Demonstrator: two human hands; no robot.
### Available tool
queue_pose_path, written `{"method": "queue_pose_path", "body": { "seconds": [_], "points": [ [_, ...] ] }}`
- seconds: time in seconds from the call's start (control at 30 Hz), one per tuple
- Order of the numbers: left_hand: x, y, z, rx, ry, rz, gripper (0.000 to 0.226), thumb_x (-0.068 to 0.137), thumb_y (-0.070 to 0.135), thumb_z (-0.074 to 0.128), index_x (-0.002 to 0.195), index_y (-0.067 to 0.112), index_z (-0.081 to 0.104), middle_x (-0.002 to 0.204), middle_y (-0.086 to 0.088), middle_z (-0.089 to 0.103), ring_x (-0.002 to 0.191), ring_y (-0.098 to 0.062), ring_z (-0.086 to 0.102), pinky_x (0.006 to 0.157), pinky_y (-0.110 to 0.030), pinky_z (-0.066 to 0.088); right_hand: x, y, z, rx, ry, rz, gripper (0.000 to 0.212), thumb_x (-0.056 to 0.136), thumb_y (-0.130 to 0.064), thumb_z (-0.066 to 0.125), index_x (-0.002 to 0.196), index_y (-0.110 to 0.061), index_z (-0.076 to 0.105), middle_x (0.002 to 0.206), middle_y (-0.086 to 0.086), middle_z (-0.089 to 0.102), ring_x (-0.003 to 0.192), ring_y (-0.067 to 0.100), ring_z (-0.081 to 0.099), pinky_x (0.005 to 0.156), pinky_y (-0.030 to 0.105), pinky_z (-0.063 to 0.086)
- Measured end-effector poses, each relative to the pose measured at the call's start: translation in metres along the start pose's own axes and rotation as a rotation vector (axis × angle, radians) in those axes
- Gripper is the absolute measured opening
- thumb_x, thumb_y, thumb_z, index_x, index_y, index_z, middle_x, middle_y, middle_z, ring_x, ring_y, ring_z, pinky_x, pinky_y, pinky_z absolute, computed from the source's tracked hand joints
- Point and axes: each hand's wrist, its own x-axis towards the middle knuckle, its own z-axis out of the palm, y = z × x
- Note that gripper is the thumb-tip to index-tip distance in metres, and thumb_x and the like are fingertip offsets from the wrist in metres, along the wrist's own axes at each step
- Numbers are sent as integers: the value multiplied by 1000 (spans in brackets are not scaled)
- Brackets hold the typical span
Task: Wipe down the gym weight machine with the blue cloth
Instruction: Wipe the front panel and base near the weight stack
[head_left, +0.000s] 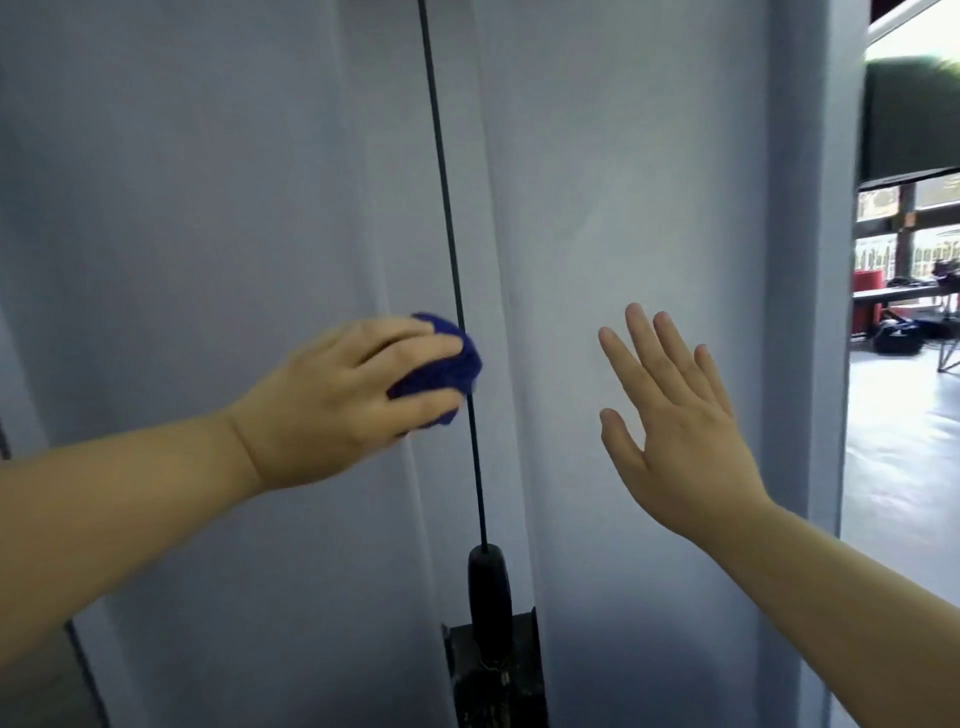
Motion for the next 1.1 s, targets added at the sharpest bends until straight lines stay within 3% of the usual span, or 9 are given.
{"method": "queue_pose_path", "body": {
  "seconds": [0.17,0.37,0.43,0.53,0.6,0.67,0.8,0.87,1.1],
  "points": [
    [65,22,30,37,142,-110,25,99,19,58,122,12,65,139,-20,54,126,-40,50,104,-50,43,-8,1,10,107,77,63,65,97,-34,36,157,-32,10,164,-10,-6,150,10,-12,122,32,-10],
    [60,64,56,-63,-92,399,23,97,17,59,120,21,64,142,-5,54,131,-26,49,114,-43,33,-19,15,15,189,135,120,66,95,-28,43,156,-32,18,165,-11,1,151,10,-9,123,40,-2],
    [75,38,51,-22,14,230,28,98,16,57,125,19,60,145,-10,50,132,-30,47,114,-47,33,-24,18,16,232,150,167,66,95,-28,43,155,-34,17,164,-13,-1,150,8,-9,123,38,-3],
    [100,-5,32,31,193,-245,32,96,20,58,127,12,60,144,-21,47,127,-42,47,109,-53,35,-33,25,18,261,157,260,68,93,-32,40,154,-41,10,163,-16,-4,149,5,-11,121,30,-11],
    [108,-6,28,39,200,-368,35,93,20,58,126,8,61,143,-24,46,127,-46,45,110,-50,31,-41,28,22,275,168,280,69,93,-32,40,154,-42,9,163,-17,-4,149,4,-10,120,25,-13],
    [104,18,35,2,146,-220,32,93,21,57,121,8,67,142,-24,48,129,-44,44,113,-48,31,-49,32,25,282,183,279,69,93,-31,41,154,-41,10,163,-17,-3,150,6,-9,120,25,-12],
    [88,68,52,-59,-92,298,28,103,21,45,116,19,70,143,-9,53,131,-30,50,116,-45,31,-58,41,29,275,214,265,69,93,-28,44,155,-36,16,165,-9,4,151,9,-7,121,27,-8],
    [94,57,52,-27,-86,349,26,104,22,45,116,22,69,143,-7,54,131,-27,51,117,-44,29,-57,42,32,289,237,264,68,91,-26,46,155,-33,21,165,-8,7,151,10,-6,121,28,-8],
    [149,17,40,73,215,-491,34,95,24,58,126,9,58,147,-23,41,129,-41,42,106,-60,34,-57,44,25,380,326,334,65,89,-21,49,151,-30,31,164,-7,10,151,11,-4,123,38,3]
  ]
}}
